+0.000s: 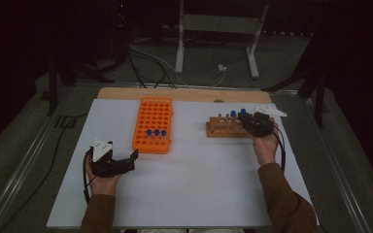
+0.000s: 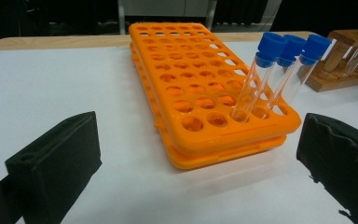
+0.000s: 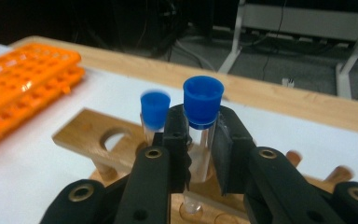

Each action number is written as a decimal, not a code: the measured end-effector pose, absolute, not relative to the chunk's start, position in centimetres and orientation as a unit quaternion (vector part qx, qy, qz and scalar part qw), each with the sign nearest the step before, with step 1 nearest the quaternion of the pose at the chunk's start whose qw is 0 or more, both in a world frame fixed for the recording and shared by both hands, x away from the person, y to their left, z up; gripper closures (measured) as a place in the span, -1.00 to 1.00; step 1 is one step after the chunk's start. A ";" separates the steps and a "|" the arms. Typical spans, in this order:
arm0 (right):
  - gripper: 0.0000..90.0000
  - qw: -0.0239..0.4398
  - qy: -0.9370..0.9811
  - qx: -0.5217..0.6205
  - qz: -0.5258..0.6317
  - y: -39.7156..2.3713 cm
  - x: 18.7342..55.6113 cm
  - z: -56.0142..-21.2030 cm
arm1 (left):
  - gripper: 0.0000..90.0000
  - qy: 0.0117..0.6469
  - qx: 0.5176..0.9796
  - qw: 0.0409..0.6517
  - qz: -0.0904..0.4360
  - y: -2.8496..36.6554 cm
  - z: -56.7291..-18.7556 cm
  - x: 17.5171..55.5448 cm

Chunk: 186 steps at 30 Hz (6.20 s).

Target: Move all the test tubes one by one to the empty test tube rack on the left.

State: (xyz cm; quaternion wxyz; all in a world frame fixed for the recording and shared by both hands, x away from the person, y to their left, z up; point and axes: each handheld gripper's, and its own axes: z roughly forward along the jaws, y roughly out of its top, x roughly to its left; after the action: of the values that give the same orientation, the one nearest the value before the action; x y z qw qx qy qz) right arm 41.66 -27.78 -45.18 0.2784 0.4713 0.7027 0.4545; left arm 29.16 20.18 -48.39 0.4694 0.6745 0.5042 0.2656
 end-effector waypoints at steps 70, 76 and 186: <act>0.70 0.173 0.763 0.336 0.524 -19.4 34.2 -43.7 | 0.00 0.331 0.777 0.496 0.199 1.0 -46.3 33.1; 0.70 0.165 0.763 0.333 0.528 -19.2 34.1 -43.7 | 0.46 0.313 0.779 0.510 0.189 0.7 -46.3 33.1; -1.00 0.206 0.717 0.389 0.540 -25.9 34.0 -43.2 | 0.74 0.450 0.710 0.470 0.270 16.8 -48.7 34.0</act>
State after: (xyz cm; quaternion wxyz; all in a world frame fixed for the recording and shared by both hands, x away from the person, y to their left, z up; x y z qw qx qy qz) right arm 33.95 -25.92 -43.19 0.2063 0.3895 0.7168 0.5403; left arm 34.02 16.82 -48.71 0.4700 0.7096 0.4505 0.2696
